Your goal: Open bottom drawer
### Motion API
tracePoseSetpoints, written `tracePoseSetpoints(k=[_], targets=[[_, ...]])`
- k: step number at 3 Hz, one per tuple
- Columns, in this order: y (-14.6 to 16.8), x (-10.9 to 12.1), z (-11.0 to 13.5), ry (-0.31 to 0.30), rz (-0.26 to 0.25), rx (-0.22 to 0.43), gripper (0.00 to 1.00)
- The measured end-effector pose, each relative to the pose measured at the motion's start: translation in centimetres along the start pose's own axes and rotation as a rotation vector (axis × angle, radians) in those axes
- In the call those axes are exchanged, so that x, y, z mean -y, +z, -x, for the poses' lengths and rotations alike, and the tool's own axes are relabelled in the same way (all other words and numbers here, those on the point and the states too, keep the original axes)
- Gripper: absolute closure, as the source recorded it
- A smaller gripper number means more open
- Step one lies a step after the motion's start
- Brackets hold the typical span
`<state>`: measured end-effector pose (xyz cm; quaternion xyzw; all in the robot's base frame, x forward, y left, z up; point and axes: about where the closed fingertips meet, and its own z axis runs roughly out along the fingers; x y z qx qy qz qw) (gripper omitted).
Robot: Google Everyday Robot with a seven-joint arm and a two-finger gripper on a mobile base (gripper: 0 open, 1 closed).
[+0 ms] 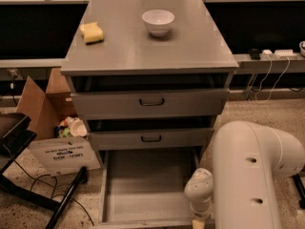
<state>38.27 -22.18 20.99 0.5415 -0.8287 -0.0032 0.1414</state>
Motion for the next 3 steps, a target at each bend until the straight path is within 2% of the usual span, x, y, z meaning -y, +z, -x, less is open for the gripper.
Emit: tracePoseSetpoints(k=[1,2,3], targets=[[-4.3,-0.9,-0.2,-0.013,-0.050,-0.043,0.00],[-10.2,-3.2,-0.3,-0.023,-0.117,-0.095,0.00],[-16.3,-6.9,-1.0,-0.013,-0.192,-0.159,0.00]])
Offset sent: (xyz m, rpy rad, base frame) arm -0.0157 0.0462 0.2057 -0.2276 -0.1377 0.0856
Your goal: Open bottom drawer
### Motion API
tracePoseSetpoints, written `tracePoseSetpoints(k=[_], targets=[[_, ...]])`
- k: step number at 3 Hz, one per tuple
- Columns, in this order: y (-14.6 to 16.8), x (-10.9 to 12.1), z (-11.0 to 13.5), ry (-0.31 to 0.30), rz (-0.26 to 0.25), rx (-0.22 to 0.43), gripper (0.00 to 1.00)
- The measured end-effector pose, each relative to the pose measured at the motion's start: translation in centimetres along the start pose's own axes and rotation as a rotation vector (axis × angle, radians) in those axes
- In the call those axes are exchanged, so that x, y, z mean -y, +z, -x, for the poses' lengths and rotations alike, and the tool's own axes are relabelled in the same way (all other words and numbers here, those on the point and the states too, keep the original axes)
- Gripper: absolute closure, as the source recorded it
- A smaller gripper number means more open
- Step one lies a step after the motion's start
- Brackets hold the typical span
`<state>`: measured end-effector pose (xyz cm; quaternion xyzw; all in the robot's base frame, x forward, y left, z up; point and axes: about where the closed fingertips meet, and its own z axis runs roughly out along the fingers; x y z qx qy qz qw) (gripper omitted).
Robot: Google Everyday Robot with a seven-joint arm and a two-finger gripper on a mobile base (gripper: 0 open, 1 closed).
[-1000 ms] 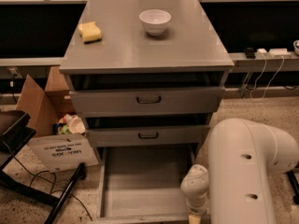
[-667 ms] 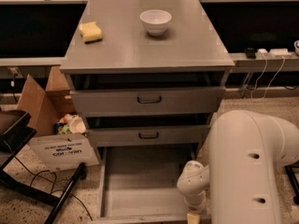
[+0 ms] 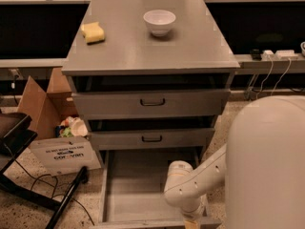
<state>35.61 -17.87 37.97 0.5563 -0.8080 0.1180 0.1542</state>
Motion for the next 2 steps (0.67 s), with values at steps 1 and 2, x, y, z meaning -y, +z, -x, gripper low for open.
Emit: tracePoseSetpoints(k=[1,2], targets=[[-8.4,-3.3,-1.7,0.012,-0.095,-0.054,0.00],[-15.0,-4.0,-1.8,0.049,-0.192,-0.059,0.00]])
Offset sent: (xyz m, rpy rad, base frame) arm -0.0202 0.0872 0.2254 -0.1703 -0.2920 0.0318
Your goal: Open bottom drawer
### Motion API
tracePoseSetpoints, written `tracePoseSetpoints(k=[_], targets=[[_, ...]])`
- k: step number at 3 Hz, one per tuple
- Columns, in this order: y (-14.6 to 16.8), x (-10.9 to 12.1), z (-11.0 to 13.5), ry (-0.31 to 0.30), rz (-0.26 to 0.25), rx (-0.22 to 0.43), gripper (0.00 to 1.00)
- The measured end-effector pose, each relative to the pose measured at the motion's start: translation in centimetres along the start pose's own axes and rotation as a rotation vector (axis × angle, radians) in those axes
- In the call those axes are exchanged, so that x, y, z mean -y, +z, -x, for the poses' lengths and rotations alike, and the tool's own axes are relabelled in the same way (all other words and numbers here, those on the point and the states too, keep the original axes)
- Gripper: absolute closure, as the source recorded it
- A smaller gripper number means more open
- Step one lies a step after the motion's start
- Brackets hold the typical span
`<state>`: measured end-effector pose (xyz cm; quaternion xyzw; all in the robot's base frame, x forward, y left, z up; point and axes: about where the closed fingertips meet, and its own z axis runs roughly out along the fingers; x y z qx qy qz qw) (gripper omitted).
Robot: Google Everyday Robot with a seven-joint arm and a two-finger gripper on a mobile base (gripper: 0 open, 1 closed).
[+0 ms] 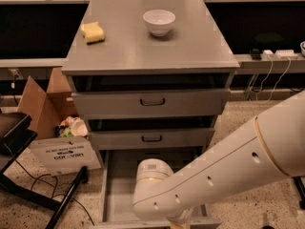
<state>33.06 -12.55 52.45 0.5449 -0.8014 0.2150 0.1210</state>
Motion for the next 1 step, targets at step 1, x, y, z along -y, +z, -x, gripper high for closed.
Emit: tracePoseSetpoints(k=[1], targets=[[-5.44,2.76,0.69,0.050,-0.022,0.038,0.00]])
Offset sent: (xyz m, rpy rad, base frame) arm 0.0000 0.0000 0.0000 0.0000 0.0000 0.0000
